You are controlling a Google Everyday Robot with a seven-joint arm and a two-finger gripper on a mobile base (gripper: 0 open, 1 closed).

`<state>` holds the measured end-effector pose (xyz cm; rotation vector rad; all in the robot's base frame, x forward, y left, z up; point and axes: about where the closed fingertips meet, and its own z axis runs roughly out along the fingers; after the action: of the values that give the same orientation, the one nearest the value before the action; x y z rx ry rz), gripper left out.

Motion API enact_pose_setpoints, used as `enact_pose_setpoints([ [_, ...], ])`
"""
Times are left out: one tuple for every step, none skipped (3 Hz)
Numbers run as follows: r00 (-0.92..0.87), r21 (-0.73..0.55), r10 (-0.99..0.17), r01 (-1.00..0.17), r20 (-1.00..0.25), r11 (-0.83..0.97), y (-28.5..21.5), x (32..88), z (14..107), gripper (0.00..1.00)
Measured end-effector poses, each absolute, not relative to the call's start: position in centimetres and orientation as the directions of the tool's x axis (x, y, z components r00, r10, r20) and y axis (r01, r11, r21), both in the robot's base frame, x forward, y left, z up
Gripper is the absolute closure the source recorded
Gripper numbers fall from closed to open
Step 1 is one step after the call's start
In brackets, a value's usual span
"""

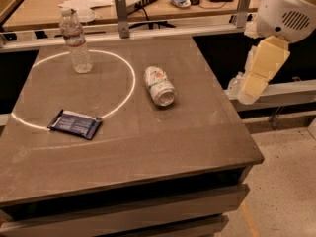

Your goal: Pick 7up can

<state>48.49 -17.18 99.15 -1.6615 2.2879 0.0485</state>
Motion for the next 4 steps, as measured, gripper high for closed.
enact_pose_setpoints([
  [-0.447, -0.046, -0.838, -0.874, -0.311, 0.484, -14.2, 53.3, 98.7, 0.0],
  [-0.593, 0.002, -0.738, -0.78, -0.322, 0.626, -13.2, 56.0, 98.0, 0.0],
  [-0.661, 0.025, -0.67, -0.718, -0.338, 0.696, -12.9, 56.5, 98.1, 0.0],
  [-0.704, 0.041, -0.645, -0.684, -0.297, 0.728, -11.6, 58.1, 97.3, 0.0],
])
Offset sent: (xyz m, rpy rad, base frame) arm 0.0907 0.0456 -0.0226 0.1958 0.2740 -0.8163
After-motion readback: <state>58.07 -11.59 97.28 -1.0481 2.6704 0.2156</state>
